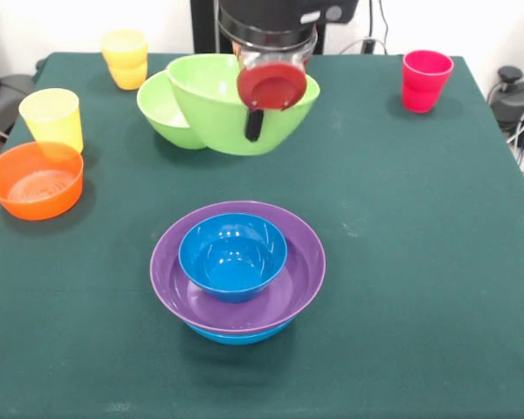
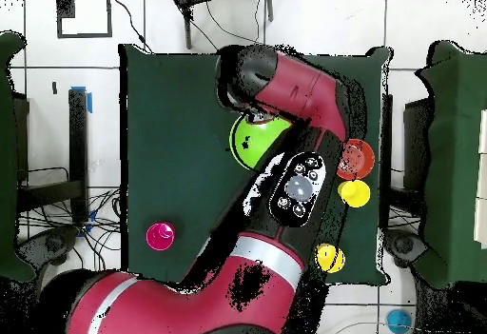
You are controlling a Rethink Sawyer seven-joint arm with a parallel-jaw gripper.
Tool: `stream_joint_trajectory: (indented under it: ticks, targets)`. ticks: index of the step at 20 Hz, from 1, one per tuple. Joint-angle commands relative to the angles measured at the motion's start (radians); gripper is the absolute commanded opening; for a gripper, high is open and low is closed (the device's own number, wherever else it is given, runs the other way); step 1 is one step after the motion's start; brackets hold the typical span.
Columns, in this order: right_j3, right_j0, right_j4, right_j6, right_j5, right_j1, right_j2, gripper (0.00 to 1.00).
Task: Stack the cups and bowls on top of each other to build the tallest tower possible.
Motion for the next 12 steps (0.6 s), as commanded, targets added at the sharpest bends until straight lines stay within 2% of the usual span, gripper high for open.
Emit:
stream_joint_trajectory:
  ticks: [1, 9, 12]
  targets:
    - [-0.250, -0.020, -0.107, -0.331, 0.250, 0.005, 0.202, 0.00]
    - [-0.574, -0.070, -0.121, -0.395, 0.382, 0.131, 0.203, 0.00]
    - [-0.659, -0.096, -0.117, -0.441, 0.416, 0.173, 0.186, 0.00]
